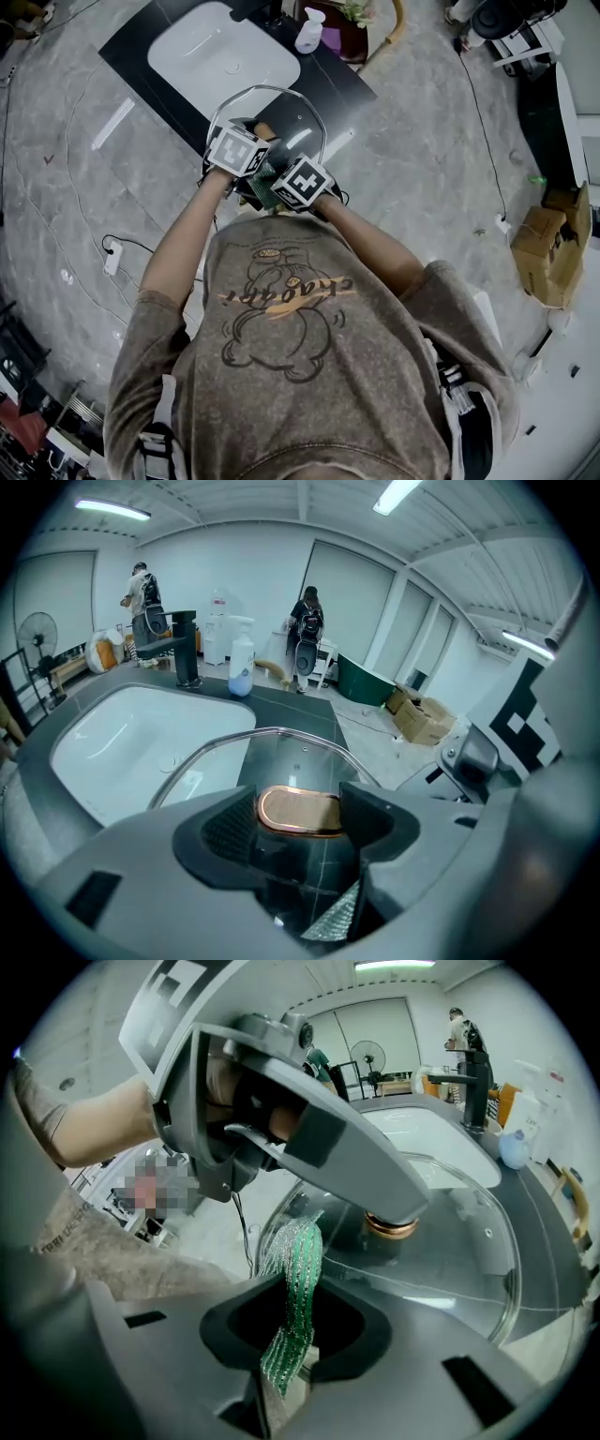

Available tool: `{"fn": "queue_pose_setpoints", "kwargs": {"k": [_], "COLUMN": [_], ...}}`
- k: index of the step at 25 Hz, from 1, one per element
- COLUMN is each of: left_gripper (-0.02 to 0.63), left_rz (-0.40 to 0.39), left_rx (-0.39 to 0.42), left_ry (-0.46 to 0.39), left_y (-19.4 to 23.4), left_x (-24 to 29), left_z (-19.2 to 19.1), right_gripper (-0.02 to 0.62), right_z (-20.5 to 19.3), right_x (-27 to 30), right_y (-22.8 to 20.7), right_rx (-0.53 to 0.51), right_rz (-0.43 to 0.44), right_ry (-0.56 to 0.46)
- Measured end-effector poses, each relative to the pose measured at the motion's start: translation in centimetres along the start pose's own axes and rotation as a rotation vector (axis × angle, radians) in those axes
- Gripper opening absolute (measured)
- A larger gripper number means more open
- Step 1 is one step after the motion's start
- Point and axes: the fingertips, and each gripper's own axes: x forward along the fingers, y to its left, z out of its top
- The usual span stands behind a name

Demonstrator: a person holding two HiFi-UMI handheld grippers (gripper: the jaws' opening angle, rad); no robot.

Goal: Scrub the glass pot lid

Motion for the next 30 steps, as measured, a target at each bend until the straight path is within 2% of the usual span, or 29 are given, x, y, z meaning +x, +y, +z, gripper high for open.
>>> {"fn": "queue_pose_setpoints", "kwargs": {"k": [12,24,30], "left_gripper": [0.281,0.281,0.281], "left_rz": [-0.011,-0.031,-0.031], "left_rx": [-0.008,-0.005,-0.045], "left_ry": [0.000,0.001,-0.071], "left_y": [0.1,0.1,1.5], "left_x": [0.2,0.1,-1.7], "left_z": [-0.3,-0.2,2.0], "right_gripper": [0.086,0.087,0.087], "right_z": [2.3,2.3,2.6], "right_x": [3.3,2.3,-0.2], "right_y": [3.6,4.5,3.9], "right_rx": [-0.036,-0.053,-0.043], "right_rz": [0.083,0.149,0.149], "right_ry": [0.002,-0.009,-0.067]}}
